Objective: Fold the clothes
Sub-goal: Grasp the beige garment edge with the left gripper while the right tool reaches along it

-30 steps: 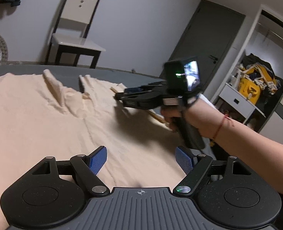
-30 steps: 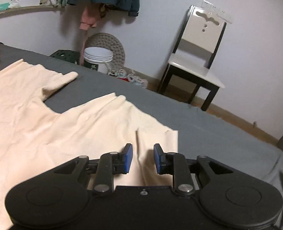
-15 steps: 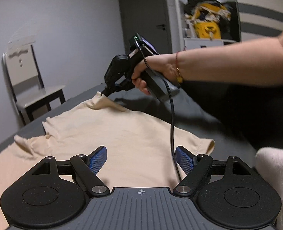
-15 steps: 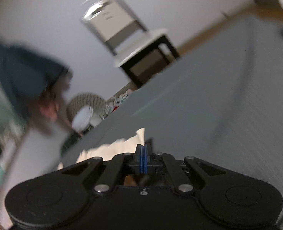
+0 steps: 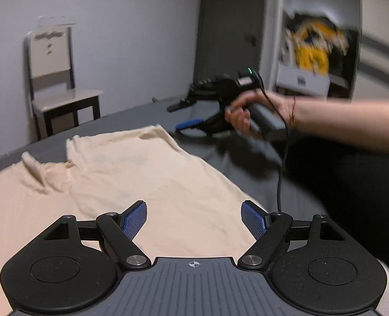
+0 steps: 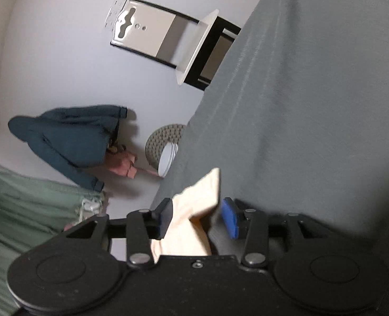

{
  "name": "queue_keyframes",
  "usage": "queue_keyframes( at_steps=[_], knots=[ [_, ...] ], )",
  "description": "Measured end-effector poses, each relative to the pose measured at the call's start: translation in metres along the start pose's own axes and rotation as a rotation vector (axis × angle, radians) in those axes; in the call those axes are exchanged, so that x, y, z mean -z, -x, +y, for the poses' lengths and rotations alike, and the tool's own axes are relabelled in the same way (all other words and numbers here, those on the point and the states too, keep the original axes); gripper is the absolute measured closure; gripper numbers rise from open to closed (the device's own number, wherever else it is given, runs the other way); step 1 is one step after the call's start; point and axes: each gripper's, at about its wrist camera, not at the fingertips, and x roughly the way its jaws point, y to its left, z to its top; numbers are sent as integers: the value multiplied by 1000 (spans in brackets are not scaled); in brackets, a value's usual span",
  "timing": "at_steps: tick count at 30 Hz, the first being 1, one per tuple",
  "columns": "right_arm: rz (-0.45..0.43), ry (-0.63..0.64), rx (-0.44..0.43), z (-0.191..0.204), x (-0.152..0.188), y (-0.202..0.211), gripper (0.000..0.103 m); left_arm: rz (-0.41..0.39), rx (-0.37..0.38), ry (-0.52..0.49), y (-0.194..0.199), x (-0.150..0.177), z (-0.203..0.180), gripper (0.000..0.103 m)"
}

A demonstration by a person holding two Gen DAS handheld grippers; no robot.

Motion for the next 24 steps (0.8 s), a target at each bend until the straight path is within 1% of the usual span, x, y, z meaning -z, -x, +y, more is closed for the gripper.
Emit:
queue_keyframes(
  at_steps=[3,4,5,8,10,11,14,15,16,17,21,23,24],
  knots=[
    [27,6,6,-7,3,12,60,48,-66,-266,-8,0,-51,24],
    [36,11,6,-8,5,16,60,61,-81,-332,-11,0,-66,24],
    [45,16,6,-10,6,19,60,71,-92,-377,-14,0,-80,24],
    [54,37,-15,-8,8,34,60,97,-130,-460,-25,-3,-108,24],
    [55,42,-57,-5,6,44,60,108,-161,-523,-32,-3,-124,24],
    [53,42,-77,-5,6,49,59,109,-184,-549,-34,-5,-128,24],
    [40,42,-103,-3,7,59,57,126,-212,-591,-41,-9,-135,25],
    [36,43,-106,-3,7,62,56,131,-222,-612,-42,-10,-137,35],
    [35,44,-108,-3,7,63,56,143,-224,-639,-45,-12,-140,43],
    [39,46,-108,-3,8,64,56,154,-224,-668,-48,-14,-143,45],
    [47,43,-104,-4,7,64,54,190,-157,-819,-48,-13,-159,46],
    [51,46,-97,-4,6,62,54,211,-122,-850,-49,-14,-165,46],
    [53,49,-93,-3,6,62,54,222,-103,-845,-50,-14,-166,46]
  ],
)
